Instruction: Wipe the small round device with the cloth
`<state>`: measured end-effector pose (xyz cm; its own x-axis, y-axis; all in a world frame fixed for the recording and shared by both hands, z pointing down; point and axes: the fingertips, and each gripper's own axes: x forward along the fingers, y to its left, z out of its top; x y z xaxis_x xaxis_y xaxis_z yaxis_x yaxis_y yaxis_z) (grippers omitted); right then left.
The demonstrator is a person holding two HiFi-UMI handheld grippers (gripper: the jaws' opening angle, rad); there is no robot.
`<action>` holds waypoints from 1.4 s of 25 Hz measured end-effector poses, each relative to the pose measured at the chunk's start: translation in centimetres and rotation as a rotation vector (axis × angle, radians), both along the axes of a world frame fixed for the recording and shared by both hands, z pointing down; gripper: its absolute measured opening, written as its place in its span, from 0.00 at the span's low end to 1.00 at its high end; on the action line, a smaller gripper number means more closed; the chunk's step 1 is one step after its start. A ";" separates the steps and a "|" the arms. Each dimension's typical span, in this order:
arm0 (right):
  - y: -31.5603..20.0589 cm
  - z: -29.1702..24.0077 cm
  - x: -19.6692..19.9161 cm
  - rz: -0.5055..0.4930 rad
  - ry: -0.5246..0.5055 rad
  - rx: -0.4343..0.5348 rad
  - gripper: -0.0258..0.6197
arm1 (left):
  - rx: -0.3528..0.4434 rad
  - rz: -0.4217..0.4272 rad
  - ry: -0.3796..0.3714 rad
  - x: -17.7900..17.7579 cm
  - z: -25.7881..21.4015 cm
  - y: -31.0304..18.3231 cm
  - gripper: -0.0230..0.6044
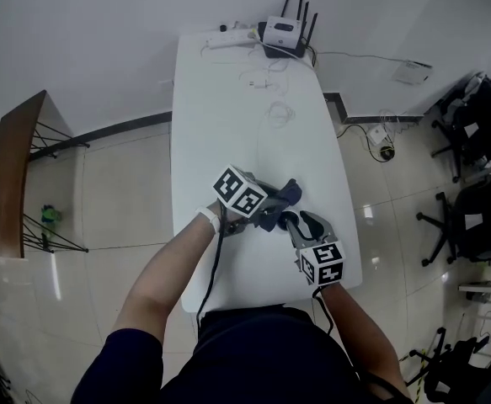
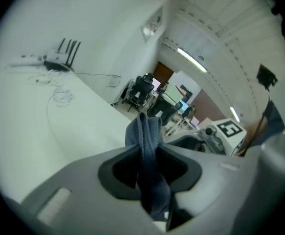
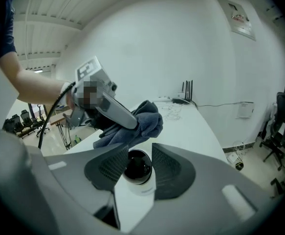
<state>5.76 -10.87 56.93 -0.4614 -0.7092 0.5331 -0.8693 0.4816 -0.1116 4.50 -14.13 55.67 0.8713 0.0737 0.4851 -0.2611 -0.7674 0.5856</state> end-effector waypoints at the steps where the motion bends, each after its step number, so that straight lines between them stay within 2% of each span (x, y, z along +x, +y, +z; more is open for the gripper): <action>1: 0.1 -0.4 0.1 0.013 -0.009 0.004 0.28 | -0.045 -0.028 0.009 -0.4 0.4 -1.0 0.20; 4: 1.4 0.5 0.5 0.032 -0.022 -0.043 0.31 | -0.141 -0.014 -0.032 -0.6 3.0 -2.5 0.20; 9: 4.4 3.3 1.1 0.045 0.014 -0.144 0.33 | -0.227 0.233 -0.233 0.2 8.1 -1.4 0.20; 13: 5.8 4.3 1.0 0.044 0.029 -0.185 0.33 | -0.243 0.399 -0.325 1.6 9.9 -0.2 0.20; 16: 6.4 4.3 0.4 0.054 0.001 -0.192 0.31 | -0.251 0.446 -0.326 2.0 10.1 0.0 0.19; 20: 6.4 4.8 0.2 0.050 0.000 -0.194 0.31 | -0.239 0.456 -0.224 2.0 7.7 0.1 0.19; 24: 4.7 4.3 0.4 0.036 0.021 -0.144 0.31 | -0.121 0.487 -0.175 2.4 4.0 0.7 0.19; 28: 3.4 3.5 0.1 0.019 0.017 -0.110 0.31 | 0.060 0.535 -0.171 2.4 0.8 2.7 0.19; 30: 3.5 3.5 0.4 0.015 0.012 -0.113 0.31 | 0.201 0.573 -0.195 2.4 -0.1 4.5 0.19; 31: 3.7 3.6 0.6 0.016 0.011 -0.116 0.31 | 0.298 0.585 -0.225 2.5 0.0 5.2 0.19; 33: 4.1 3.9 1.1 0.022 0.005 -0.125 0.31 | 0.515 0.592 -0.312 2.6 0.6 5.9 0.19; 35: 4.5 4.2 1.6 0.026 0.005 -0.133 0.31 | 0.697 0.576 -0.395 2.6 1.4 6.5 0.19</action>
